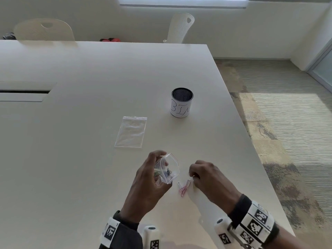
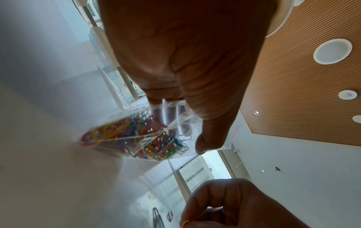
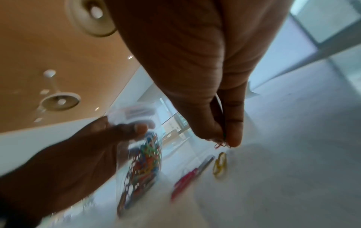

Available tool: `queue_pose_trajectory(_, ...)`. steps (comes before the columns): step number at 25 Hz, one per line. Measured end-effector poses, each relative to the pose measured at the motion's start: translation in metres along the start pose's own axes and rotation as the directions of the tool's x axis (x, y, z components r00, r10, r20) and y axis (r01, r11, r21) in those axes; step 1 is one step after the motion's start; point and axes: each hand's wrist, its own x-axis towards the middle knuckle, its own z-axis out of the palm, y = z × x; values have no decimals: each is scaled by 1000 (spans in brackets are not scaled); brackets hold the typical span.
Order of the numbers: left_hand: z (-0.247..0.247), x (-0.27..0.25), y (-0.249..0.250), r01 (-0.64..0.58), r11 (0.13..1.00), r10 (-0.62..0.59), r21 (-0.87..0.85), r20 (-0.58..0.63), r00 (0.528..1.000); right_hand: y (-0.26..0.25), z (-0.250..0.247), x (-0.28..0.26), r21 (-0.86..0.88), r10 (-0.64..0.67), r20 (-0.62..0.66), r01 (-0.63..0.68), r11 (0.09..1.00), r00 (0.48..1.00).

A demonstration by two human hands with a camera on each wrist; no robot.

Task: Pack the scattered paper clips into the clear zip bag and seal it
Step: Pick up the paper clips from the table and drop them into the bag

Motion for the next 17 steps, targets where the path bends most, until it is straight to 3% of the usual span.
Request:
queue_pose_trajectory(3, 0, 0, 1, 1, 1000, -1, -3, 1, 1000, -2, -23, -1, 326, 99, -65, -72, 942, 993)
queue_pose_trajectory(7, 2, 1, 1, -1, 1000, 1, 9, 0, 1000, -33, -54, -4, 672, 128, -121, -13, 740, 984)
queue_pose_trajectory(9, 4, 1, 2, -2, 1000, 2, 9, 3, 1000, -48, -56, 0, 681, 71, -142, 46, 731, 987)
queue_pose_trajectory(13, 3, 1, 4, 6, 1000, -6, 18, 3, 1000, -64, -42, 10, 543, -70, -189, 164, 824, 979)
queue_pose_trajectory(17, 2, 1, 2, 9, 1000, -9, 13, -12, 1000, -66, -42, 11, 446, -126, -173, 192, 874, 977)
